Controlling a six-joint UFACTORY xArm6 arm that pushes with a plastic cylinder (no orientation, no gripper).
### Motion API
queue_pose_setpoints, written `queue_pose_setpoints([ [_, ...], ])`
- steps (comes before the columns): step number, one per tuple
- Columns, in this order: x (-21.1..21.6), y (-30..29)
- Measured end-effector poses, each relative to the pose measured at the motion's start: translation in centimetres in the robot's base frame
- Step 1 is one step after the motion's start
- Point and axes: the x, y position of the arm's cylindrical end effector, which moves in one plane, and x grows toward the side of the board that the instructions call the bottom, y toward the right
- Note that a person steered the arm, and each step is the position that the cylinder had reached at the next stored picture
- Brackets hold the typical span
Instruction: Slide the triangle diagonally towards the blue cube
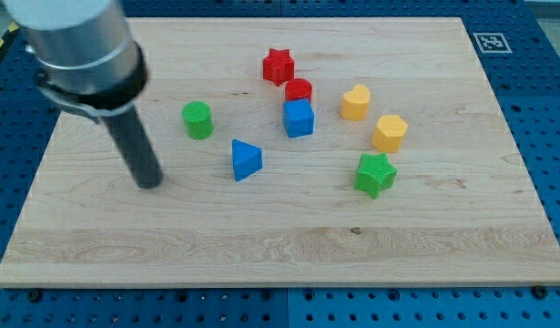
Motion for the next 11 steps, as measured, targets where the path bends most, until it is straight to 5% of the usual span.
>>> queue_pose_setpoints([
  [4,-0.3,12.9],
  [6,-0.3,7.9],
  [11,-2.4,7.7],
])
